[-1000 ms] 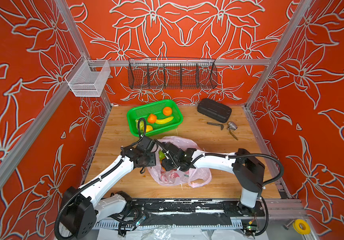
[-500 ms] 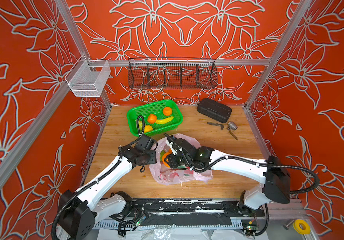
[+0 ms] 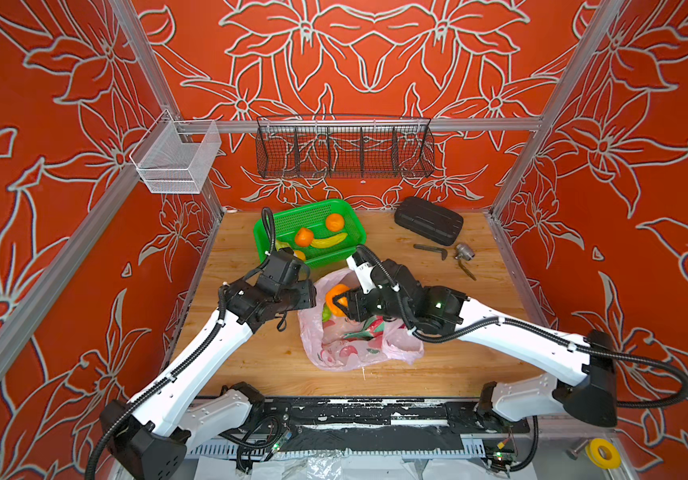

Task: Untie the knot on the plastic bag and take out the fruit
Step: 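Lift the orange out of the bag with the right gripper toward the basket, then grasp the orange with the left gripper while the right gripper releases it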

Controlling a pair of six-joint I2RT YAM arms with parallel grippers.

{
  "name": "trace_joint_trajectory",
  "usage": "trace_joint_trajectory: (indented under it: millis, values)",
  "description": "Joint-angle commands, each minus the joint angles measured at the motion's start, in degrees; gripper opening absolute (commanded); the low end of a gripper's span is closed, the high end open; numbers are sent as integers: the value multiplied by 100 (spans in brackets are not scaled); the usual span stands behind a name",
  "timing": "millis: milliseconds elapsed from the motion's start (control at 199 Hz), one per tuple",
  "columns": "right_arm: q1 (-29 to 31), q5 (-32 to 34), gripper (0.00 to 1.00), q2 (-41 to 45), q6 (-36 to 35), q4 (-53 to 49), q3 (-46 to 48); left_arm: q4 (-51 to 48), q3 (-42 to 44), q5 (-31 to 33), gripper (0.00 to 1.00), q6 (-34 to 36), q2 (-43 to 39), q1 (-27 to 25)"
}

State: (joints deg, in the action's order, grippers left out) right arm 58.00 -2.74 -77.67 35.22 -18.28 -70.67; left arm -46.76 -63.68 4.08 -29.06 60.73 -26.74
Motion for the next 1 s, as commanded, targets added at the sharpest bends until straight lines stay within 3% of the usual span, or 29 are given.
trace_joint_trajectory:
  millis: [0, 116, 261, 487, 558, 713, 995]
  values:
    - [-272, -85, 49, 265, 369, 176, -294, 282, -354, -200, 67, 425, -281, -27]
    - [-753, -329, 48, 344, 685, 153, -552, 1024, -476, -600, 71, 984, -621, -24]
    - [-1607, -1125, 48, 349, 1304, 372, -670, 2010, -520, -1519, 78, 2132, -719, -33]
    - [-2772, -2816, 47, 7, 2160, 681, -1107, 2540, -1168, -2860, 93, 3651, 137, -53]
    - [-3091, -3292, 47, -71, 2540, 947, -1180, 2821, -1439, -3041, 100, 3750, 520, -55]
    - [-3540, -3948, 46, -176, 2883, 1059, -1461, 3520, -2144, -3462, 98, 3792, 1528, -47]
    - [-3831, -4542, 46, -316, 3037, 1162, -1835, 3727, -3710, -4144, 98, 3997, 3163, -55]
